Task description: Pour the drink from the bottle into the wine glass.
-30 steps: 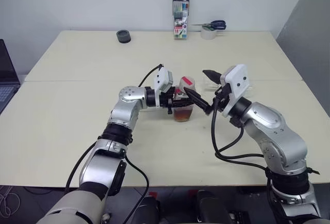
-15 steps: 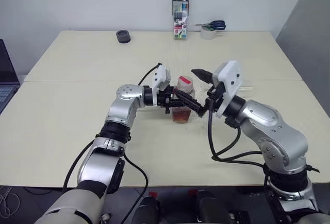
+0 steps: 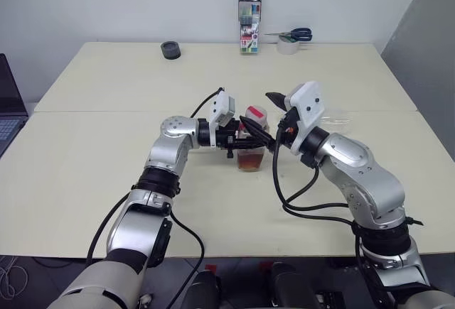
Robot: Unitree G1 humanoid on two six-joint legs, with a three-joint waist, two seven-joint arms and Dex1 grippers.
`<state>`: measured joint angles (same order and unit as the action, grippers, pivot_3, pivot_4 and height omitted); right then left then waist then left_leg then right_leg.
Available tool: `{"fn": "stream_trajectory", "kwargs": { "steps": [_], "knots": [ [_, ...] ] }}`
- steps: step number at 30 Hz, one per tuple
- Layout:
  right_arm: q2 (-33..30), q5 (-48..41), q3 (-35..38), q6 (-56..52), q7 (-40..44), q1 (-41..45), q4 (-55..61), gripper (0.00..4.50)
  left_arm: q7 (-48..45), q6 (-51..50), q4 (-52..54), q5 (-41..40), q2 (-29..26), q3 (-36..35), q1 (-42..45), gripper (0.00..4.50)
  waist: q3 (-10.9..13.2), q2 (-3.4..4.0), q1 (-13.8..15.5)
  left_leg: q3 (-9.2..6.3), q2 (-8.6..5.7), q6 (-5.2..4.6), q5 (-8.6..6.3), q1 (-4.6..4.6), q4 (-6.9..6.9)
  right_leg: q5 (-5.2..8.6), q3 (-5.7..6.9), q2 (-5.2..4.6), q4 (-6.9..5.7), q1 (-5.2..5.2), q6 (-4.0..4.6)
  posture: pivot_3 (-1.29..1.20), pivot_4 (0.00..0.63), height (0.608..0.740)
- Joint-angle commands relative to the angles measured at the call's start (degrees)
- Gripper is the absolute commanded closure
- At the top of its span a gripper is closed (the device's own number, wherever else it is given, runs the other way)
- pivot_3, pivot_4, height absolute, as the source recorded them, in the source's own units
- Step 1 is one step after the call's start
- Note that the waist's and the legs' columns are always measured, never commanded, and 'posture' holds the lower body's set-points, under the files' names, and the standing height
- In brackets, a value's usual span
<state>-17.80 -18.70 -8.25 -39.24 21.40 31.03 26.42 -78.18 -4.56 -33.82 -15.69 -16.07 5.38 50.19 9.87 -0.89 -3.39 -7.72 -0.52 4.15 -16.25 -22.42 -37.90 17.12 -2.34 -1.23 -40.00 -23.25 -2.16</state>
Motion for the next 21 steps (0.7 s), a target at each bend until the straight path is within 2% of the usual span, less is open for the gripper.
{"fn": "stream_trajectory", "kwargs": {
  "steps": [1, 10, 21],
  "knots": [
    [-0.9, -0.6, 3.9, -0.2, -0.6, -0.8, 2.8, 0.19, -0.3, 1.0, 2.4, -0.8, -0.6, -0.6, 0.7, 2.85, 0.0, 0.00, 0.0, 0.00, 0.00, 0.00, 0.00, 0.00, 0.00, 0.00, 0.00, 0.00, 0.00, 0.00, 0.00, 0.00, 0.150, 0.740],
    [-2.0, -3.3, 5.9, -2.7, -0.7, -2.8, 5.4, 0.19, -0.4, 1.6, 2.3, -0.6, -0.7, -0.5, 0.5, 2.85, 0.0, 0.00, 0.0, 0.01, 0.00, -0.01, 0.00, 0.00, 0.00, 0.00, -0.01, 0.00, 0.00, 0.00, 0.00, 0.00, 0.150, 0.740],
    [-2.4, -6.7, 4.8, -4.8, 0.5, -2.8, 7.4, 0.19, 0.1, 2.5, 1.6, -0.4, -0.5, -0.5, 0.6, 2.85, 0.0, 0.00, 0.0, 0.01, 0.00, -0.01, 0.00, 0.00, 0.00, 0.00, -0.01, 0.00, 0.00, 0.00, 0.00, 0.00, 0.150, 0.740]
  ]
}}
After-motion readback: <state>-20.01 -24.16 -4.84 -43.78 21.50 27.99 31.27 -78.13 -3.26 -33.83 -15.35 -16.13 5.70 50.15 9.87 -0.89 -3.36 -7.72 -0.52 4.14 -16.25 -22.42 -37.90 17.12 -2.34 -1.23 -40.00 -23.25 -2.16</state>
